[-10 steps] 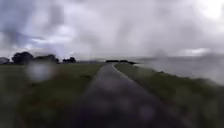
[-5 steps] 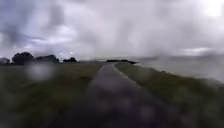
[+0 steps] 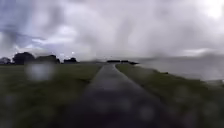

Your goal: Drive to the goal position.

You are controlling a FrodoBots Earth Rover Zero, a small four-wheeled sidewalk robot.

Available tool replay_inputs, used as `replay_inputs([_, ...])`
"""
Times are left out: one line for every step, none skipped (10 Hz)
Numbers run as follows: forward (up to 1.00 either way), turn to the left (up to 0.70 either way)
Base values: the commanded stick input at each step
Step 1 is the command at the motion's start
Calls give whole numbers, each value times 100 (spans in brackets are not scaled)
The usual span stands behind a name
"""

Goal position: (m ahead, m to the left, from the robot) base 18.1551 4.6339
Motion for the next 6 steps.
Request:
replay_inputs([70, 0])
replay_inputs([70, 0])
replay_inputs([70, 0])
replay_inputs([70, 0])
replay_inputs([70, 0])
replay_inputs([70, 0])
